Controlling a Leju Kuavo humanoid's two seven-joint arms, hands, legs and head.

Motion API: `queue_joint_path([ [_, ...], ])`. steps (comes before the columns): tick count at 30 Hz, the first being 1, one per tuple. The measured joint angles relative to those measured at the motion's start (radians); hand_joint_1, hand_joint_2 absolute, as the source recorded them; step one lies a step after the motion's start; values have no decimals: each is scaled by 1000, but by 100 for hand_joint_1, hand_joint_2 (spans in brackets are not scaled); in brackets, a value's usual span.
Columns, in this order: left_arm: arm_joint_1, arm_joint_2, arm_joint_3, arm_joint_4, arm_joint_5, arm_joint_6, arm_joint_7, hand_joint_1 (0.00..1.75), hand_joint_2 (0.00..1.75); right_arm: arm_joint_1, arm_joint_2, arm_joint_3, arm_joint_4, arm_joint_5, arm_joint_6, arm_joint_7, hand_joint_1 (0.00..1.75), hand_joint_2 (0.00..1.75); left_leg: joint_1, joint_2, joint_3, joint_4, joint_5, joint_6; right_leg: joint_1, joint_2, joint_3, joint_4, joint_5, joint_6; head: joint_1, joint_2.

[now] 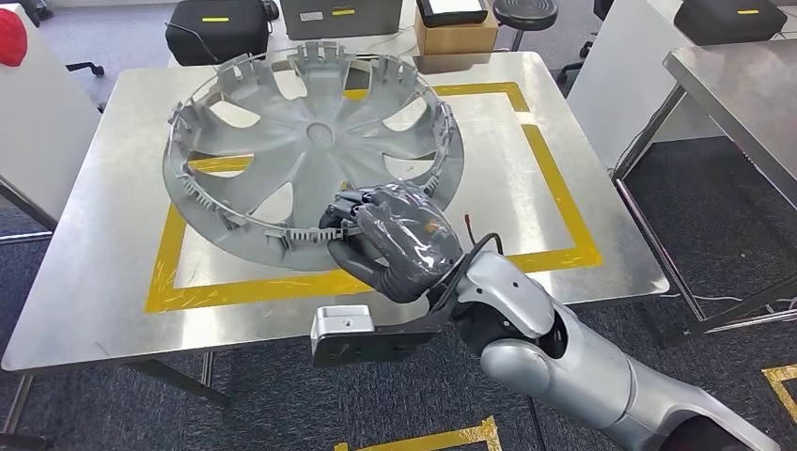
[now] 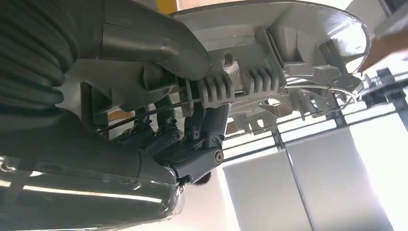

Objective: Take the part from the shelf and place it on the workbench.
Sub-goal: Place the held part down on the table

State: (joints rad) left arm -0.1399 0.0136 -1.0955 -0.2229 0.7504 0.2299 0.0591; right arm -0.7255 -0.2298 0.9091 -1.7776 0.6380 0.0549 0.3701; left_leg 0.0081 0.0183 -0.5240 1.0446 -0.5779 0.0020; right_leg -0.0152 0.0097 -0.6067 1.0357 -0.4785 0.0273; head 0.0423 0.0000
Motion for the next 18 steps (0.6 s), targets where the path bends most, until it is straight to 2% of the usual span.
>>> queue_joint_path([
  [11,-19,-9,-15,0,-33,-21,26,0,175,-89,124,132,308,-16,58,-19,175,175,0,1,0,0,0,0,0,1,0,0,0,0,-1,0],
  [18,-21,-10,-27,0,-41,-25,33,0,175,-117,170,176,465,-22,54,-28,175,175,0,-1,2,0,0,0,0,1,0,0,0,0,0,0],
])
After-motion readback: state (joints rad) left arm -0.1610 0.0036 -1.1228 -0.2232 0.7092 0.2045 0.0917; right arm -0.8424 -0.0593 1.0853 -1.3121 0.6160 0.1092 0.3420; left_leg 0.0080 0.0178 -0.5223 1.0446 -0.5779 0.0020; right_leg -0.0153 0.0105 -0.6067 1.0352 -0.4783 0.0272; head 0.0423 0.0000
